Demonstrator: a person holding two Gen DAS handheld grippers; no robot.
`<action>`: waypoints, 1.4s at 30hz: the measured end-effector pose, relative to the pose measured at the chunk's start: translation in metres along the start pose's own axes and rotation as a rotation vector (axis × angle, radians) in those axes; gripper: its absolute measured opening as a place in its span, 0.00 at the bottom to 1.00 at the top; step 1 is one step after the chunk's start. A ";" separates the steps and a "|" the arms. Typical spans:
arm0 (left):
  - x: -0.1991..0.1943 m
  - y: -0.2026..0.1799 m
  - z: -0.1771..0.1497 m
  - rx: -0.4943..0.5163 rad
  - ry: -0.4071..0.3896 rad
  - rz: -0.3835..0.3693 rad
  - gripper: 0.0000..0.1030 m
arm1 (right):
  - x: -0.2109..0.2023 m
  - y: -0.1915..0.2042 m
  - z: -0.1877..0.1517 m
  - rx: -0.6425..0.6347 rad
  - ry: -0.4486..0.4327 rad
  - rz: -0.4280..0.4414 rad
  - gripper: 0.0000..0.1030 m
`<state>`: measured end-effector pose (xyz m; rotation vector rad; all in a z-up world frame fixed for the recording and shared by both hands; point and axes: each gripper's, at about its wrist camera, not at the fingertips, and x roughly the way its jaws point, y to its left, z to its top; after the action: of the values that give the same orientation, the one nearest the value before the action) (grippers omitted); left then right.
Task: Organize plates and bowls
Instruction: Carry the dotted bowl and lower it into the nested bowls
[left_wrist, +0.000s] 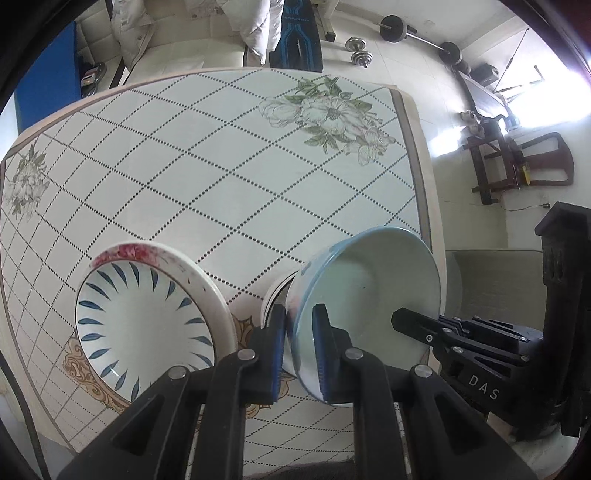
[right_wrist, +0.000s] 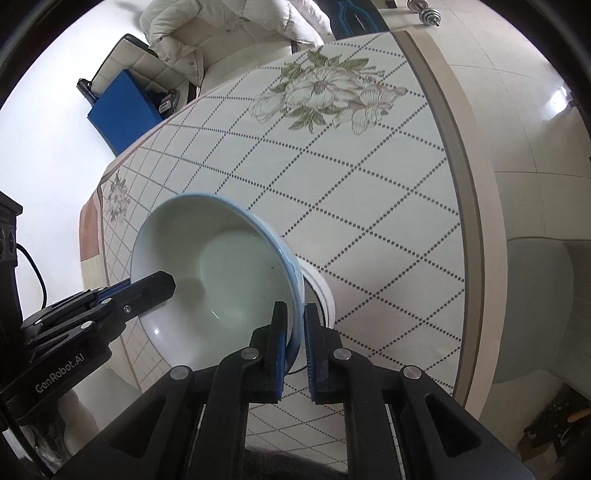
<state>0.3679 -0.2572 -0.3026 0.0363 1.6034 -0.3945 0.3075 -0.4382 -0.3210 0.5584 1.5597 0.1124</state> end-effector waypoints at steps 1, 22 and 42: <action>0.004 0.001 -0.003 0.000 0.007 0.006 0.12 | 0.006 0.001 -0.004 -0.002 0.008 -0.006 0.10; 0.044 0.005 -0.016 0.018 0.080 0.054 0.12 | 0.048 0.000 -0.012 -0.003 0.078 -0.073 0.10; 0.042 0.004 -0.020 0.008 0.076 0.069 0.12 | 0.042 -0.002 -0.015 0.010 0.082 -0.079 0.08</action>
<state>0.3465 -0.2569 -0.3441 0.1143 1.6708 -0.3496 0.2936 -0.4187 -0.3592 0.5049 1.6609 0.0680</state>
